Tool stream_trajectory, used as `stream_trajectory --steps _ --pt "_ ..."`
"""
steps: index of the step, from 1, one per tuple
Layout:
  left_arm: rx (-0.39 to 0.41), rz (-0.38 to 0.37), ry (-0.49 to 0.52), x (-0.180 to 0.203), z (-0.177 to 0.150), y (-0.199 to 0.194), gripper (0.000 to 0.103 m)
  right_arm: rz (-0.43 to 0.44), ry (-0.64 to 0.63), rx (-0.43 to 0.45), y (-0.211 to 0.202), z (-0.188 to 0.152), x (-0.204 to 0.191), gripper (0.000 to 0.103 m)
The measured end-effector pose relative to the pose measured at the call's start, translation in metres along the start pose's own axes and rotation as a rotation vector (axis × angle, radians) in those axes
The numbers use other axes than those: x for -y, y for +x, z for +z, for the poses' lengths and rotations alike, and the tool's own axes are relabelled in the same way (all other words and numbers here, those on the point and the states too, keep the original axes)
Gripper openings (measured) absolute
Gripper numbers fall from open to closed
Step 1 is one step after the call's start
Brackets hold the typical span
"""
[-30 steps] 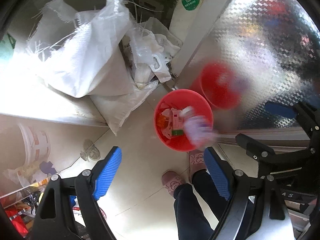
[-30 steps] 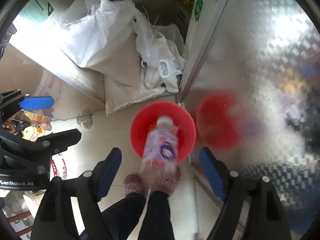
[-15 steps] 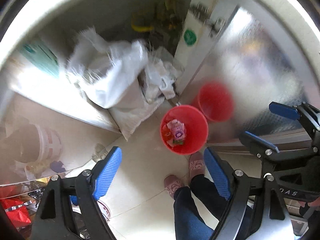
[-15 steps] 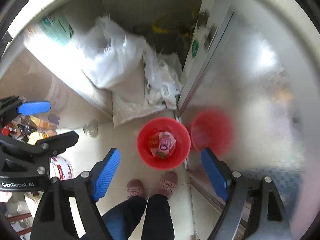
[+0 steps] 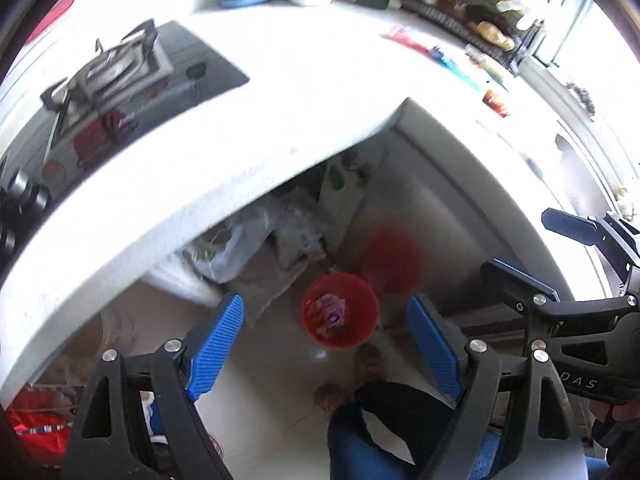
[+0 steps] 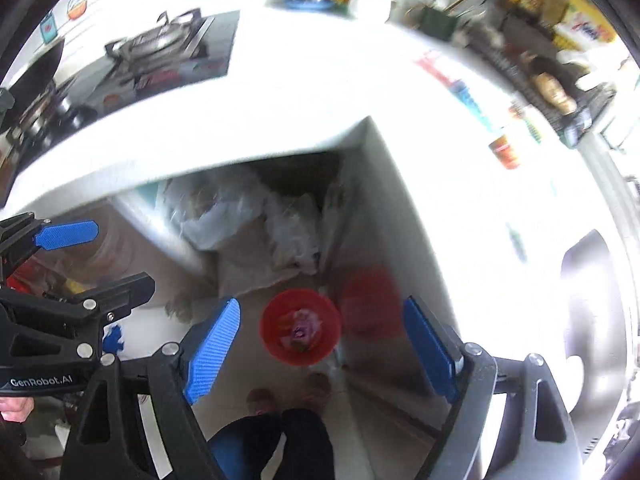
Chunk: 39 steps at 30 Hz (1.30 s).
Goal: Collect trash
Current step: 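Raise both tools back up to the counter trash, then grasp the white tissue with the right gripper while the left grasps the white spoon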
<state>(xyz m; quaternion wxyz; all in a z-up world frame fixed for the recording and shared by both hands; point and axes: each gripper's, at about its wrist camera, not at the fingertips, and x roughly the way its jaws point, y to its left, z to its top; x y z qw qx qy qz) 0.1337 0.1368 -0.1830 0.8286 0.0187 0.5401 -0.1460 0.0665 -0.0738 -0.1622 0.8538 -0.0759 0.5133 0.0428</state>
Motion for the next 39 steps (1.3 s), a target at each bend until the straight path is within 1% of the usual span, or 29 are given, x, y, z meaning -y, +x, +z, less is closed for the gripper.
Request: stream_trajectory --steps 5,10,14,19,26,33,36,39 --pt "0.068 -0.014 0.094 0.03 0.03 -0.027 0.083 -0.059 0.045 0.049 -0.033 0.01 0.027 0.084" --pt "0.1 -0.054 0.156 0.06 0.068 -0.039 0.083 -0.12 0.091 0.089 -0.052 0.022 0.058 0.086" --pt "0.113 -0.072 0.191 0.083 0.095 -0.035 0.083 -0.148 0.129 0.101 -0.052 0.032 0.079 0.086" --pt "0.099 -0.093 0.215 0.102 0.122 -0.014 0.083 -0.183 0.167 0.085 -0.05 0.046 0.109 0.086" --pt "0.049 -0.106 0.234 0.126 0.157 0.028 0.083 -0.189 0.191 0.022 -0.018 0.061 0.154 0.086" --pt "-0.047 -0.095 0.221 0.135 0.174 0.078 0.083 -0.114 0.131 -0.082 0.034 0.075 0.174 0.086" --pt "-0.084 -0.093 0.203 0.134 0.176 0.096 0.083 -0.087 0.112 -0.128 0.053 0.078 0.178 0.086" --pt "-0.11 -0.11 0.184 0.133 0.178 0.105 0.083 -0.061 0.098 -0.162 0.066 0.079 0.179 0.086"
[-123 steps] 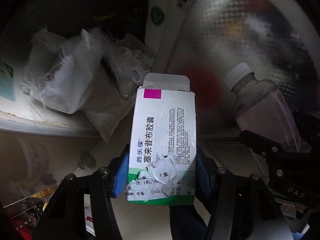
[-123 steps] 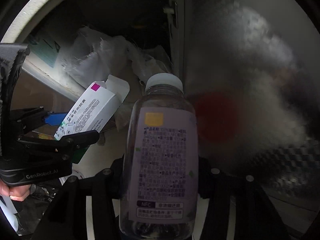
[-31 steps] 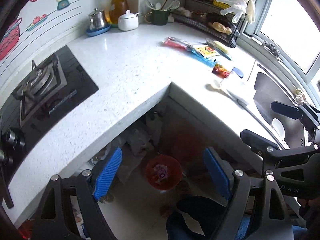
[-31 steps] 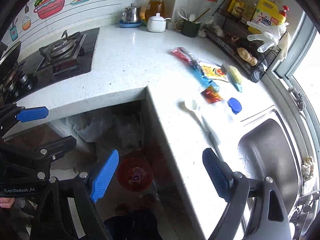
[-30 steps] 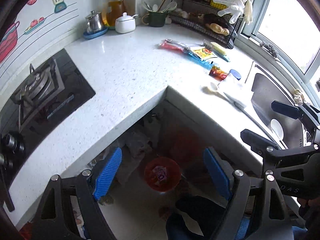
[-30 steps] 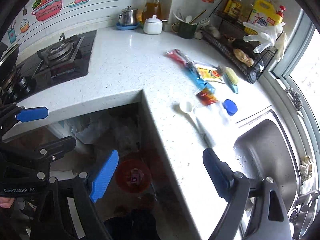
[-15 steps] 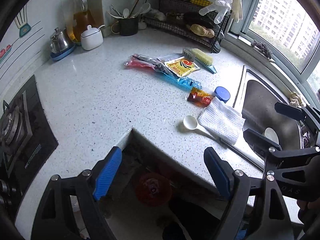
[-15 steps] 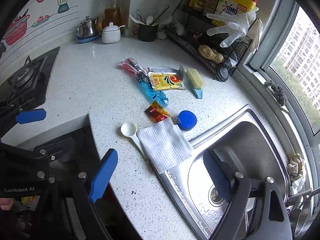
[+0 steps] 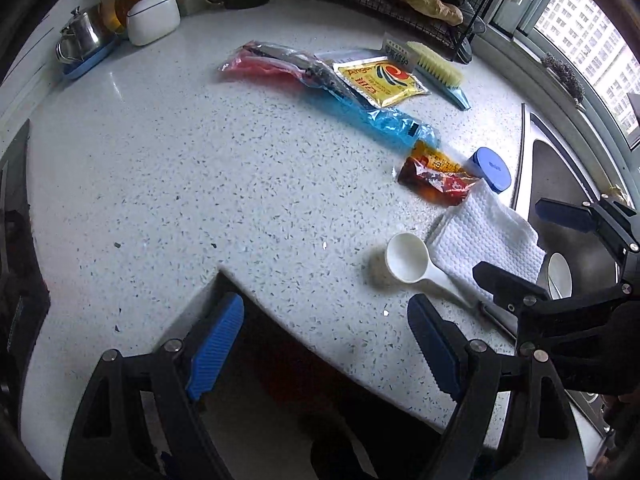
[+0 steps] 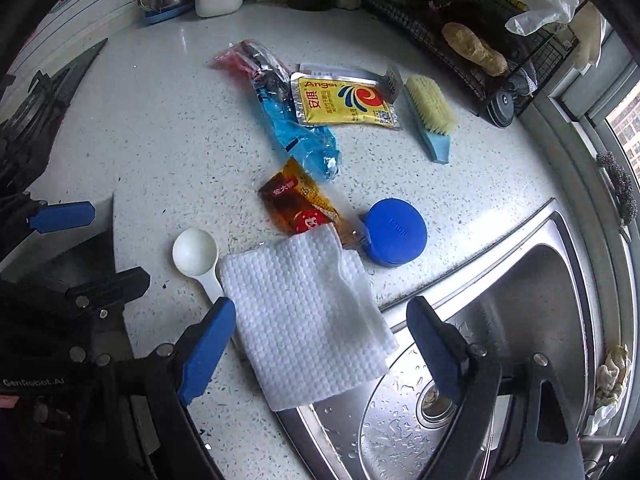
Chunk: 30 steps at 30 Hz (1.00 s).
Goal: Collect trash
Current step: 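Grasp the white tissue with the right gripper while the left grasps the white spoon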
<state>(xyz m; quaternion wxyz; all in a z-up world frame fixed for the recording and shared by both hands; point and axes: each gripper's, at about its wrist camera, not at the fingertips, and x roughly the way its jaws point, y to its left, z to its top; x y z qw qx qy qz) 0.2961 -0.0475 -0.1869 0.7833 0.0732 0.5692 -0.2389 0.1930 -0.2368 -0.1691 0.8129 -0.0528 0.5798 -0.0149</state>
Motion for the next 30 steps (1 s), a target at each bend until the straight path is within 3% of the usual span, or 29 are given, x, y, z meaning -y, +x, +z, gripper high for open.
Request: stream_trajectory --steps 5,11,14,16,22,26,30 --pt "-0.007 0.004 0.003 -0.001 0.002 0.005 0.083 0.041 -0.008 -0.027 0.014 0.002 0.0 0.084" --pt "-0.007 0.006 0.001 -0.004 0.0 0.003 0.083 0.084 -0.014 -0.027 0.016 0.001 -0.004 0.056" --pt "0.0 -0.001 0.003 -0.004 -0.004 -0.002 0.083 0.111 -0.014 -0.021 0.011 -0.002 -0.009 0.037" --pt "0.003 -0.012 0.001 -0.003 -0.007 -0.008 0.083 0.131 -0.009 -0.021 0.01 -0.003 -0.014 0.013" --pt "0.03 -0.005 0.012 0.003 -0.013 -0.025 0.083 0.097 0.002 0.023 -0.012 -0.022 -0.025 0.01" --pt "0.043 -0.075 0.033 0.016 -0.02 -0.039 0.083 0.07 0.036 0.073 -0.041 -0.029 -0.019 0.01" --pt "0.063 -0.081 0.043 0.031 -0.022 -0.051 0.083 0.039 0.102 0.116 -0.066 -0.039 -0.01 0.01"
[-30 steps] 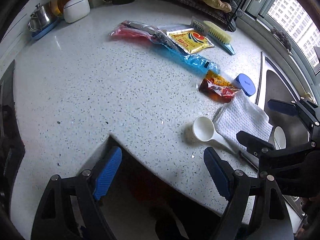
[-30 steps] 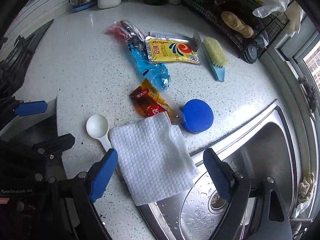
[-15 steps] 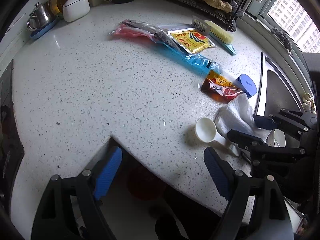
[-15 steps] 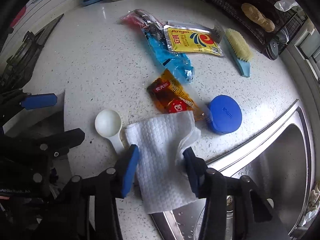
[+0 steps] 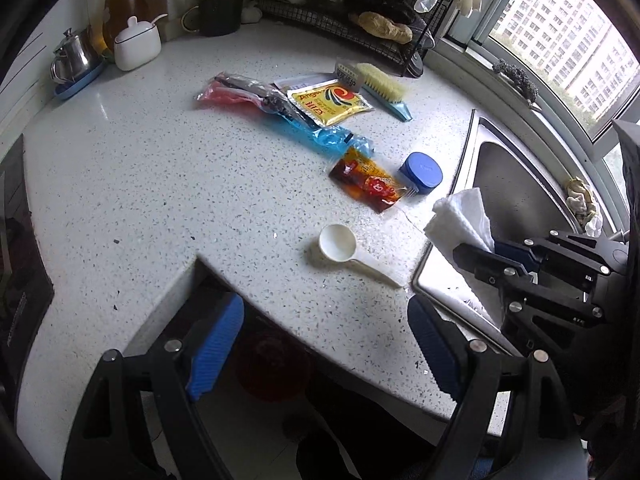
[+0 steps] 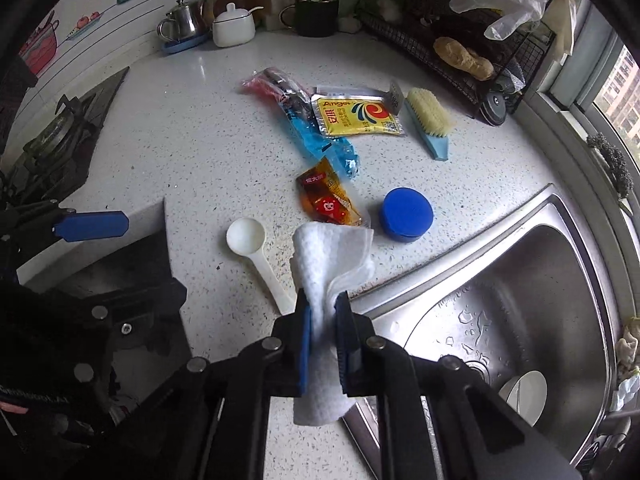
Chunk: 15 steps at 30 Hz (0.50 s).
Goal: Collect trash
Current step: 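Grasp the white tissue with the right gripper while the left grasps the white spoon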
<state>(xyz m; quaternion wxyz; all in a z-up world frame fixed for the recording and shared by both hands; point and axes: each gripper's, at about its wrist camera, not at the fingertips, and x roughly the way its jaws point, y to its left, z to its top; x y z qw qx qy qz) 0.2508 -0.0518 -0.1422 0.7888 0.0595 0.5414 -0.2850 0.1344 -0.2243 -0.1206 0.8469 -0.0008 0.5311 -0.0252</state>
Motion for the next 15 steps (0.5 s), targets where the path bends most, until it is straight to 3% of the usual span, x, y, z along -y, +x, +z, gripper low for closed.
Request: stream_trajectory --steps 9,15 --pt "0.012 0.017 0.004 0.018 0.015 0.001 0.083 -0.005 0.045 0.017 -0.005 0.0 0.025 0.01" --pt "-0.019 0.065 -0.08 0.017 0.025 0.024 0.083 0.023 0.037 -0.005 0.01 0.005 0.04 0.01"
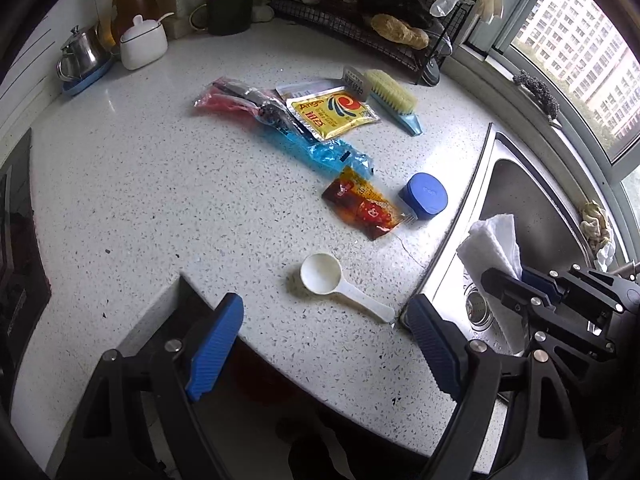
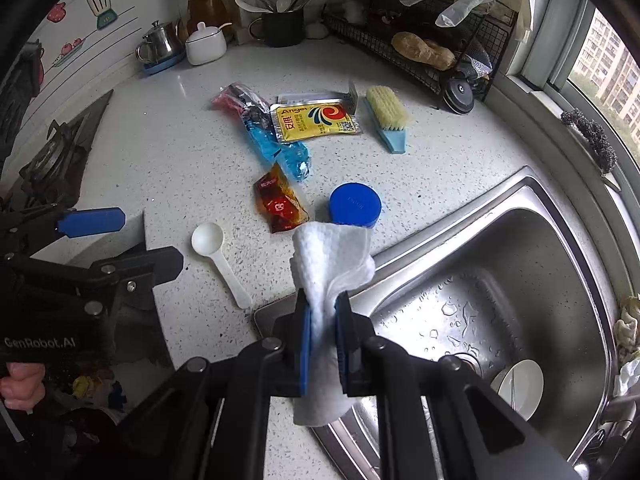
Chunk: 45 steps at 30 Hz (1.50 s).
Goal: Collect trash
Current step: 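Grasp the white tissue with the right gripper while the left grasps the white spoon, then carry the spoon and tissue down over the red bucket with both grippers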
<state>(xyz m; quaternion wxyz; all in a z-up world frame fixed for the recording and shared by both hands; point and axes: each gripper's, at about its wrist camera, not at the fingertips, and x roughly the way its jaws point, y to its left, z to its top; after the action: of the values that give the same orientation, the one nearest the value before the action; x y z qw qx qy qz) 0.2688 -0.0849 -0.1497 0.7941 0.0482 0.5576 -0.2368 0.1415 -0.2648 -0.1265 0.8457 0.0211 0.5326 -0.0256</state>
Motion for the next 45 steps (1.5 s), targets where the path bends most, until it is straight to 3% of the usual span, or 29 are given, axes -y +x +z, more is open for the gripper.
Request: stream_trajectory --steps 11,17,23,26,28,30,42,44,45 --pt "-0.1 0.072 -0.144 -0.006 0.004 0.044 0.083 0.087 -0.02 -0.044 0.032 0.01 0.018 0.01" --pt "-0.096 0.106 -0.166 -0.004 0.007 0.056 0.081 0.112 -0.016 -0.065 0.041 0.008 0.026 0.01" --pt "-0.083 0.137 -0.161 0.0 0.01 0.061 0.067 0.122 -0.008 -0.079 0.045 0.005 0.032 0.01" --pt "-0.088 0.149 -0.142 0.005 0.008 0.059 0.05 0.125 -0.004 -0.082 0.046 0.004 0.033 0.01" --pt "-0.094 0.144 -0.124 0.007 0.006 0.058 0.032 0.129 -0.003 -0.084 0.045 0.003 0.031 0.01" --pt "-0.094 0.147 -0.108 0.01 0.003 0.057 0.025 0.132 0.001 -0.086 0.045 0.002 0.029 0.01" --pt "-0.046 0.1 -0.039 0.013 -0.011 0.035 0.022 0.137 0.02 -0.074 0.031 -0.002 0.007 0.01" --pt "-0.033 0.104 -0.029 0.008 -0.016 0.026 0.018 0.137 0.016 -0.065 0.026 -0.003 -0.002 0.01" --pt "-0.03 0.098 -0.029 0.004 -0.018 0.023 0.009 0.137 0.012 -0.061 0.024 -0.003 -0.007 0.01"
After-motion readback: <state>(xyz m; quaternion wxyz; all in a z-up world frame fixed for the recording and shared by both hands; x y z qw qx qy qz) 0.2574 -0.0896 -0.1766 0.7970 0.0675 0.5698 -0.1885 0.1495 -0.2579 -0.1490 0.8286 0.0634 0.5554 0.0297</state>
